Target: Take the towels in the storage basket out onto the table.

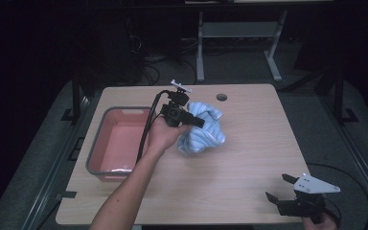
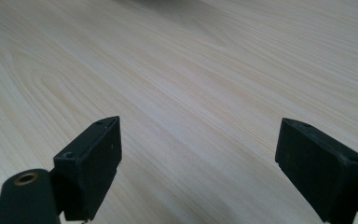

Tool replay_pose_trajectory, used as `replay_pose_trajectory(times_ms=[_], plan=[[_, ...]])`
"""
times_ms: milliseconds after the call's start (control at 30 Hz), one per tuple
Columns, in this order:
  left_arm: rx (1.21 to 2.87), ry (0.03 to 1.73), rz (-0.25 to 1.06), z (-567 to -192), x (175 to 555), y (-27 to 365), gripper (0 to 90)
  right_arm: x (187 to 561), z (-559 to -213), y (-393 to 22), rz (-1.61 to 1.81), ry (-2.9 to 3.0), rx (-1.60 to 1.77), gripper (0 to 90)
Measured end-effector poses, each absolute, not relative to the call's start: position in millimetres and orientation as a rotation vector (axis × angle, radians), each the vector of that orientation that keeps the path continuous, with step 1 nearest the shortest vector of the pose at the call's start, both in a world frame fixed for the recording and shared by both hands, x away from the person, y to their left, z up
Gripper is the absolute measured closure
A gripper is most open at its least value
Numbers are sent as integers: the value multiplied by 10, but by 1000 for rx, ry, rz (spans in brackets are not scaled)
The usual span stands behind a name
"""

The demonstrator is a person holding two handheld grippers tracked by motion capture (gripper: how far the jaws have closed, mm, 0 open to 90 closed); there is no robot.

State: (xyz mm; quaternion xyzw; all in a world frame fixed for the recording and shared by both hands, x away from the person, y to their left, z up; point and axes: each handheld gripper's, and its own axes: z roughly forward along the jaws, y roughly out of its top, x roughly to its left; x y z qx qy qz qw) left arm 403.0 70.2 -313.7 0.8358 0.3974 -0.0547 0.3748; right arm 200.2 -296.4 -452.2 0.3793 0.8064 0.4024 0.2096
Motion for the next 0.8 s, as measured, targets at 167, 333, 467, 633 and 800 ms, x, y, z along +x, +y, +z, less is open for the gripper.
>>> replay_pose_trajectory(times_ms=[167, 333, 467, 633, 800], plan=[[2145, 1021, -165, -3272, 4067, 609, 711, 2001, -4522, -2970, 1124, 2240, 1058, 139], [2141, 1020, -184, -3365, 4121, 539, 711, 2031, -4543, -2972, 1137, 2242, 1056, 139], [2155, 1021, -187, -3443, 4166, 479, 711, 2033, -4550, -2972, 1138, 2243, 1065, 139], [2123, 1028, -215, -3558, 4183, 420, 710, 2025, -4546, -2990, 1138, 2240, 1070, 139], [2148, 1037, -212, -3691, 4176, 344, 710, 2055, -4548, -2997, 1145, 2240, 1057, 139]])
